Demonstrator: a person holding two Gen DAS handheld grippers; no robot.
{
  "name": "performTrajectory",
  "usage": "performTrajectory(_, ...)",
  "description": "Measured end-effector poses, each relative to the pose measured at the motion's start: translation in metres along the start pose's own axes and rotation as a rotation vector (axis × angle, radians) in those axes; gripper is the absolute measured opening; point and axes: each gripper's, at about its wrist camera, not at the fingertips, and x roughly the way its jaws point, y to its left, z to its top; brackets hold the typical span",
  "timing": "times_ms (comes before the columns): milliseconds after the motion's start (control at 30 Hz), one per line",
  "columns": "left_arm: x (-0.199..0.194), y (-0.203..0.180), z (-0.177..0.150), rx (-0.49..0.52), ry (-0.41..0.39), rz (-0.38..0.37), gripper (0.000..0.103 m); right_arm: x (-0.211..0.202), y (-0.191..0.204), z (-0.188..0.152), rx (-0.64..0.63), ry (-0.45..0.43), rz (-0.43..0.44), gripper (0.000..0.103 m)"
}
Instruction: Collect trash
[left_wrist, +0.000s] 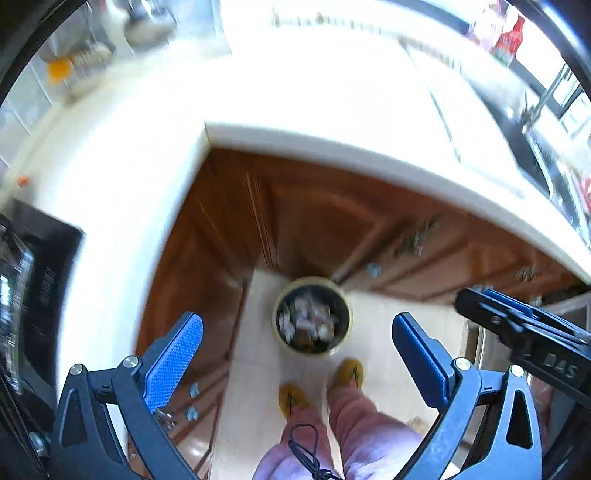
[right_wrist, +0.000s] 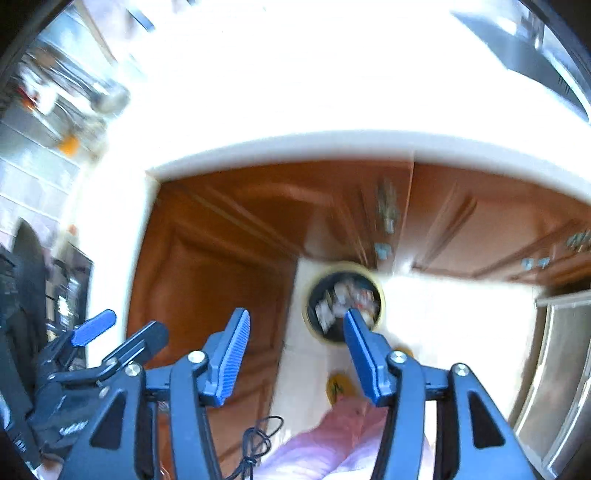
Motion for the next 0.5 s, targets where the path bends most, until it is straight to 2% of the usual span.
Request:
performTrajectory(100,-0.04,-0.003,0.019,-0.013,-0.085,0.011,0.102,-0.044,0.015,0.013,-0.044,-0.115,0.001,0.056)
performTrajectory(200,-0.078,-0.013,0.035,0.003,-0.169,0.06,0.102,-0.083,0.03,0.023,-0.086,-0.227,-0.006,0.064)
performTrajectory(233,-0.088,-0.016,0.04,0.005,-0.191,0.062,0.102,-0.095,0.034,0.025,-0.101,-0.269,-0.02,0.068)
performTrajectory(333,-0.114,-0.024,0.051,0.001,-0.268,0.065,0.102,-0.125,0.045,0.03,-0.13,-0.37,-0.049,0.073)
performTrajectory(500,-0.147,-0.037,0.057,0.003,-0.371,0.101,0.102,-0.153,0.049,0.034,-0.156,-0.472,-0.059,0.076)
